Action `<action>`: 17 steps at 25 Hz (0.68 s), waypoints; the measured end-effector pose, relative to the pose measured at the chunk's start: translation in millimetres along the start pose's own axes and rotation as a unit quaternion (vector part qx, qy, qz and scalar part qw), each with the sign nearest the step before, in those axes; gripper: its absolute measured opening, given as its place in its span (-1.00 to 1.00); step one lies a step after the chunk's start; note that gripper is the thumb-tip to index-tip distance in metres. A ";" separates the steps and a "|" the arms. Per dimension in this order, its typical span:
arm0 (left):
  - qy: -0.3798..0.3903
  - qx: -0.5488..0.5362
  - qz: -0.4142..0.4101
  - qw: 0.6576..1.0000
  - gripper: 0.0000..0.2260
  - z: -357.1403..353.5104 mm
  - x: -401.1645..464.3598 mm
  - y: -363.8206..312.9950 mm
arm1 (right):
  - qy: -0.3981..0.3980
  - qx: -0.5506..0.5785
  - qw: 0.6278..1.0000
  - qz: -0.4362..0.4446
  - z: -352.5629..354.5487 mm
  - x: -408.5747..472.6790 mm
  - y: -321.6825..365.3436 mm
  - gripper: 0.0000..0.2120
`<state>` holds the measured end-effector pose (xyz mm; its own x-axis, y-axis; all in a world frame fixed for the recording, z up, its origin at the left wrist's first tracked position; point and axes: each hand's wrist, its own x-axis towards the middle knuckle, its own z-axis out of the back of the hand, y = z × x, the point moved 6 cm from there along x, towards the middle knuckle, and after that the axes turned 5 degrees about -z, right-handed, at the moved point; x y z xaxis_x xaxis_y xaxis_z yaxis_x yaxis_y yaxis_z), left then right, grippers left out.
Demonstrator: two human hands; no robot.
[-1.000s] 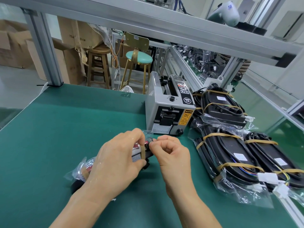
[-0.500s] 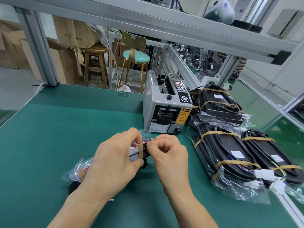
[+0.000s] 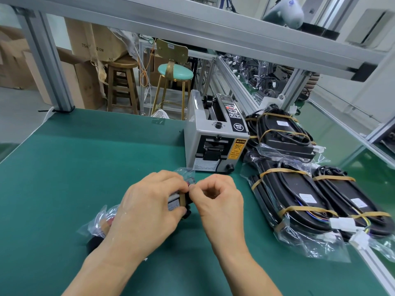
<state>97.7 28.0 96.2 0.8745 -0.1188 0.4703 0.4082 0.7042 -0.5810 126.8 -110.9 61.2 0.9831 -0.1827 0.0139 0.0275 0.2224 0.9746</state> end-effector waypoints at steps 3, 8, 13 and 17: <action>-0.011 -0.002 -0.005 1.000 -0.67 1.1 0.1 0.2 | 0.023 0.099 0.991 -0.088 -4.4 2.5 -16.4 -0.82; -0.016 -0.020 0.030 0.999 -0.75 3.0 -2.3 2.3 | 0.043 0.055 0.997 -0.015 -10.1 0.2 -5.5 -0.89; -0.002 0.002 0.008 1.000 -0.67 2.9 -0.6 3.2 | 0.077 0.122 0.987 -0.065 -9.3 4.9 -12.9 -0.79; 0.011 0.030 -0.017 0.999 -0.61 0.0 -0.1 2.0 | 0.094 0.092 0.991 -0.019 -11.4 6.9 -5.3 -0.96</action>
<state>98.3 29.4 95.0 0.8661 -0.1585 0.4740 0.4220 0.7400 -0.5238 135.5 -102.5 53.6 0.9989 -0.0024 -0.0477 0.0478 0.0377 0.9981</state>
